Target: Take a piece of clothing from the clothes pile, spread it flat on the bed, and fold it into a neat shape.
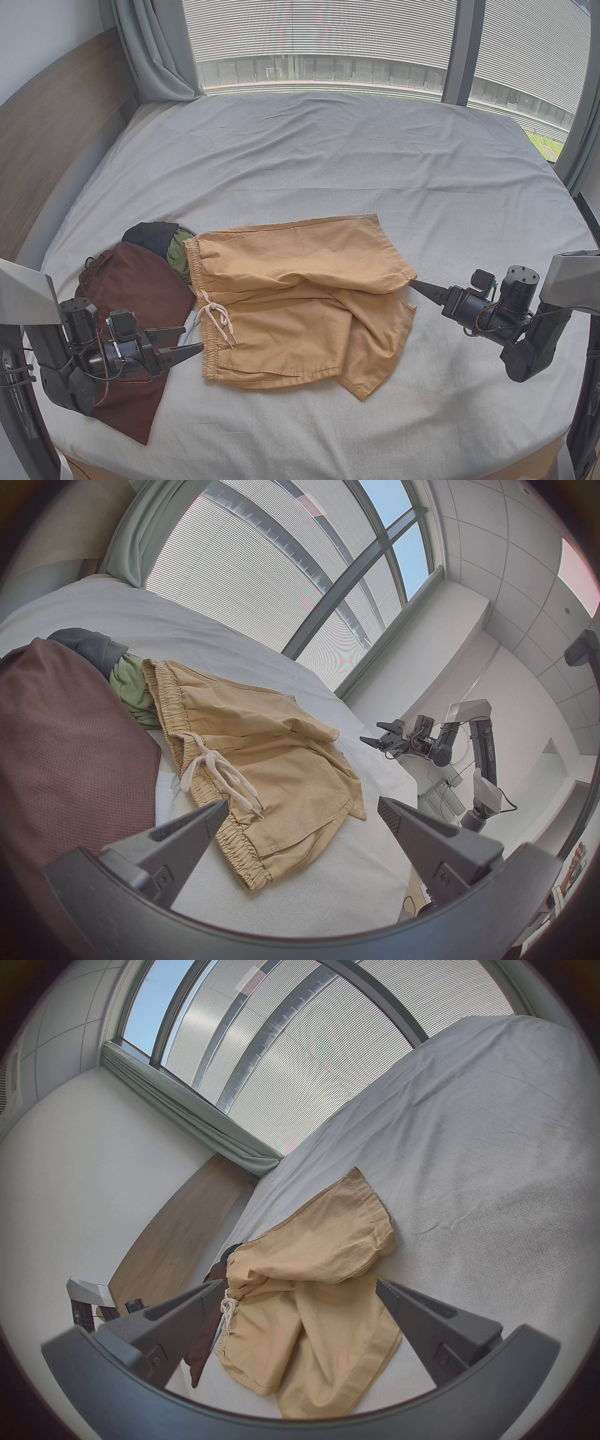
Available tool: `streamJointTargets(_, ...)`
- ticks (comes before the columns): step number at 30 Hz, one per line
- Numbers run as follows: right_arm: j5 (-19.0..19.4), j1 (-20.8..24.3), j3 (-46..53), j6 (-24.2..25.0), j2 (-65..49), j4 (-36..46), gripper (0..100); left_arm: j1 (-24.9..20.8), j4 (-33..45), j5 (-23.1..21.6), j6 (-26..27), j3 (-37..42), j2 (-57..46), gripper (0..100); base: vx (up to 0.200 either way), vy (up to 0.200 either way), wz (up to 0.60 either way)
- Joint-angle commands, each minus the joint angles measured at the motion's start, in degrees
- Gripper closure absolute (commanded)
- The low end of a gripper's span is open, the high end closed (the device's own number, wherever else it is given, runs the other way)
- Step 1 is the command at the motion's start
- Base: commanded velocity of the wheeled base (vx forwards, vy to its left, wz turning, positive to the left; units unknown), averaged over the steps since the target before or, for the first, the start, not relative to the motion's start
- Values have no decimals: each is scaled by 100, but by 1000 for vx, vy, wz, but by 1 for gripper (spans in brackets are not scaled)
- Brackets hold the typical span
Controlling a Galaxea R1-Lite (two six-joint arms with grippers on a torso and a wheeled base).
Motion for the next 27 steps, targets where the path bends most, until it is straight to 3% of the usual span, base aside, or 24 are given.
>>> streamJointTargets(1, -8, -110, -174, 1, 383, -7, 0, -3, -2, 0, -3, 1, 38, 0, 0, 0, 0)
streamJointTargets(27, -280, -92, -860, 1, 1675, -7, 0, -12, -2, -17, 58, 1, 29, 0, 0, 0, 0)
